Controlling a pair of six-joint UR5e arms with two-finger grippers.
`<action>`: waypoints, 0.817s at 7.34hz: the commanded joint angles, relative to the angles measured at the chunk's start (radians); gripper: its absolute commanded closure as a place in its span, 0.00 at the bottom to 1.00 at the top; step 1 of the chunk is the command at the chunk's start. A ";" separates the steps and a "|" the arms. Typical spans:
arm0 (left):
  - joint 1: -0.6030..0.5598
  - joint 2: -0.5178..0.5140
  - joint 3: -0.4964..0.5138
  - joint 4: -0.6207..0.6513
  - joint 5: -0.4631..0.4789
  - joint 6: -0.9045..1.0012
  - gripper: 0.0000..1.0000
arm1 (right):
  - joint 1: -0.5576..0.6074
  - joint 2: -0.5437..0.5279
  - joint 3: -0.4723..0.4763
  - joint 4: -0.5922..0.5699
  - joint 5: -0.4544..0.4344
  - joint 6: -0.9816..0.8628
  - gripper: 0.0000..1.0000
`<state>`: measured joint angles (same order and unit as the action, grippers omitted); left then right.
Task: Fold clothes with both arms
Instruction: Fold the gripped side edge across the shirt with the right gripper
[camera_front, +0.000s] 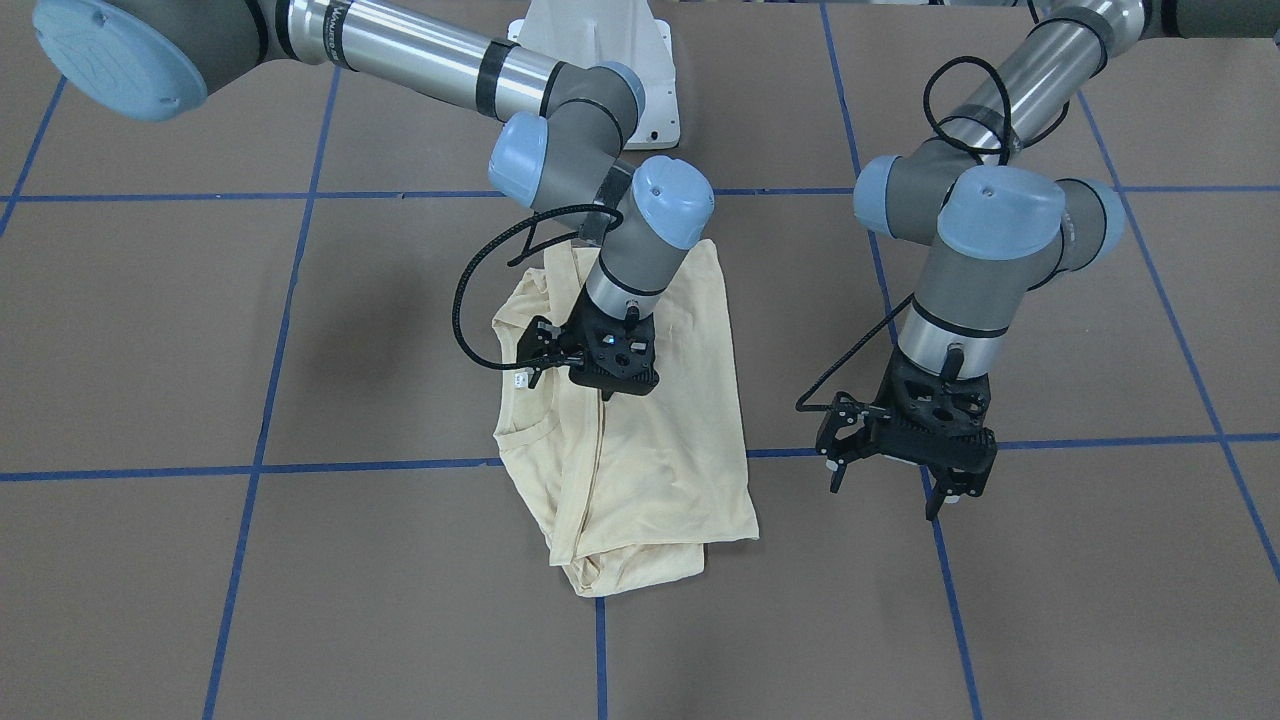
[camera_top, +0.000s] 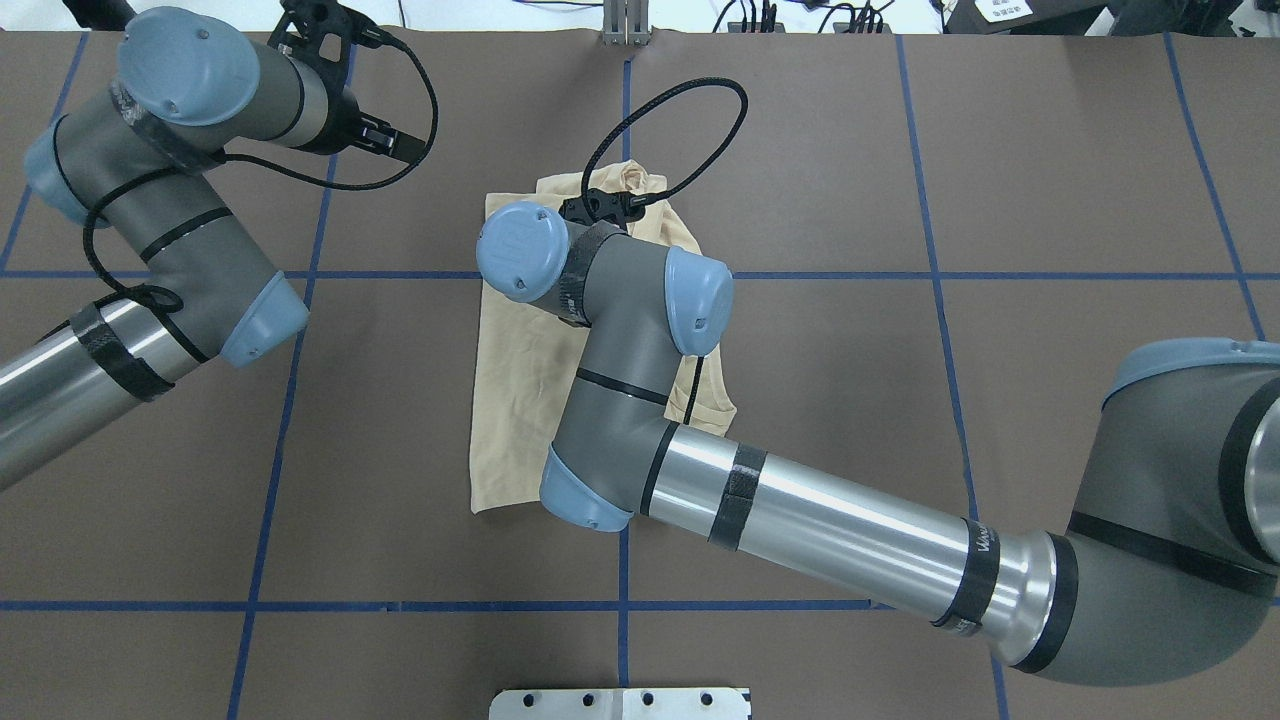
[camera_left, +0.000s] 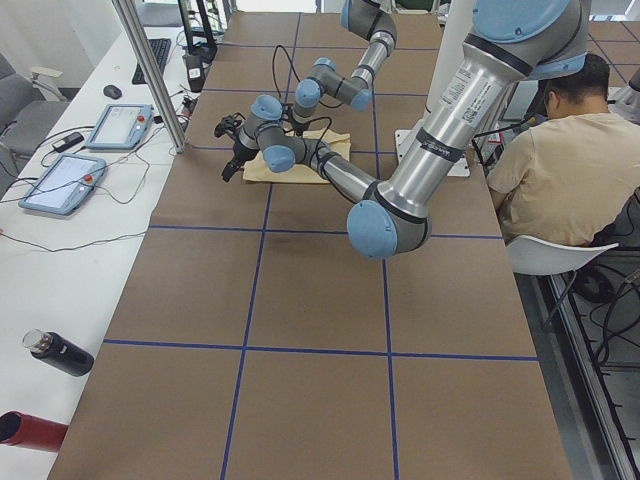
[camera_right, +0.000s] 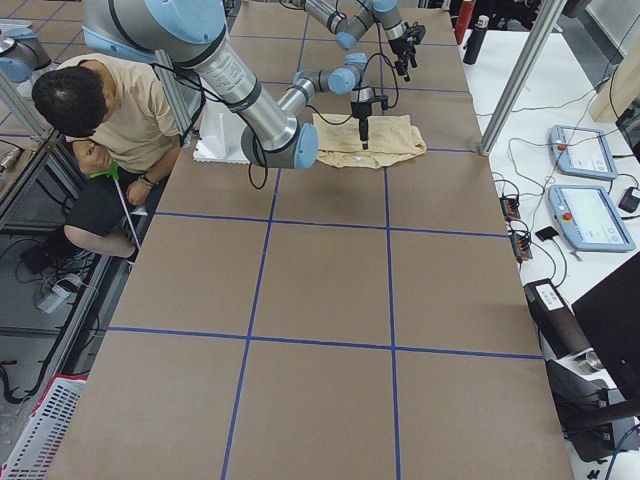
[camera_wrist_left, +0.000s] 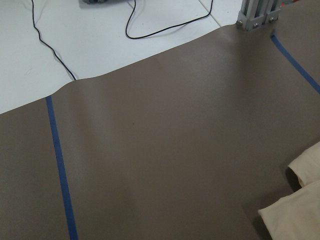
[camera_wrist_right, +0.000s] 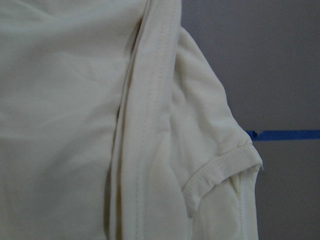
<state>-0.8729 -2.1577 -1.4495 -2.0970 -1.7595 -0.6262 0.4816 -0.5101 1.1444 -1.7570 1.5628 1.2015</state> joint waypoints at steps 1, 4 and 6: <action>0.000 -0.001 0.000 0.000 0.000 0.000 0.00 | 0.002 0.007 0.000 0.005 0.002 0.001 0.00; 0.000 -0.001 0.000 -0.002 0.000 0.000 0.00 | 0.000 0.005 -0.003 0.004 0.002 0.010 0.00; 0.000 -0.001 0.000 -0.002 0.000 -0.001 0.00 | -0.001 0.007 -0.018 0.005 0.002 0.010 0.00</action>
<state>-0.8728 -2.1583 -1.4496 -2.0983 -1.7595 -0.6268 0.4812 -0.5036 1.1330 -1.7522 1.5646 1.2116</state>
